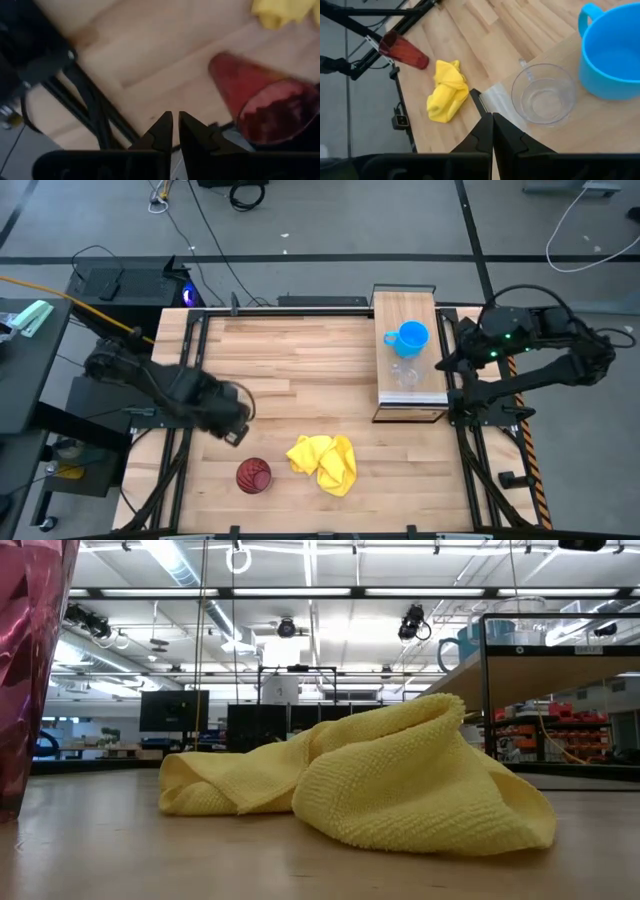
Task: Stack small to large cups/mugs on shelf
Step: Put the red cup on the shelf
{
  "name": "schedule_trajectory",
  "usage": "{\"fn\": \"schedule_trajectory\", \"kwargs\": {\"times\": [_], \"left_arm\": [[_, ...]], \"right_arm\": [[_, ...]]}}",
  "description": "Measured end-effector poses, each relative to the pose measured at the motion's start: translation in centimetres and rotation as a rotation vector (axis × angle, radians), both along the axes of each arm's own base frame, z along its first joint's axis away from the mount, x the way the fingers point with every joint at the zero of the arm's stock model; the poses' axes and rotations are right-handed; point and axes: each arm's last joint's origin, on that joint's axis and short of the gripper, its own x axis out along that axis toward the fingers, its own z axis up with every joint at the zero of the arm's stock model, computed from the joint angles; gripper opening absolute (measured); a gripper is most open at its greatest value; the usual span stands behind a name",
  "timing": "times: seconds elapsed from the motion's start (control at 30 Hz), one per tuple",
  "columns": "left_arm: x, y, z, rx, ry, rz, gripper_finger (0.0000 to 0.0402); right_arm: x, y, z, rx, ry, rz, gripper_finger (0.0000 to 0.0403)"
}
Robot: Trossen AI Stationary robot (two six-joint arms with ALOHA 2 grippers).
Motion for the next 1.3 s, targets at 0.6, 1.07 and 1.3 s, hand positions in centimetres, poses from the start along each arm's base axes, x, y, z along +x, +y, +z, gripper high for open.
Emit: {"fn": "schedule_trajectory", "kwargs": {"times": [0.6, 1.07, 1.3], "left_arm": [[2.0, -4.0, -4.1, -0.053, -0.115, 0.053, 0.0101], [3.7, -4.9, -5.9, -0.064, -0.147, 0.028, 0.0119], [4.1, -5.0, -6.5, -0.046, -0.121, 0.033, 0.0110]], "right_arm": [[-0.1, -0.1, 0.0, -0.020, -0.005, -0.022, 0.0012], [0.0, -0.1, 0.0, -0.033, -0.003, -0.033, 0.0013], [0.0, -0.1, 0.0, -0.034, -0.003, -0.033, 0.0013]]}}
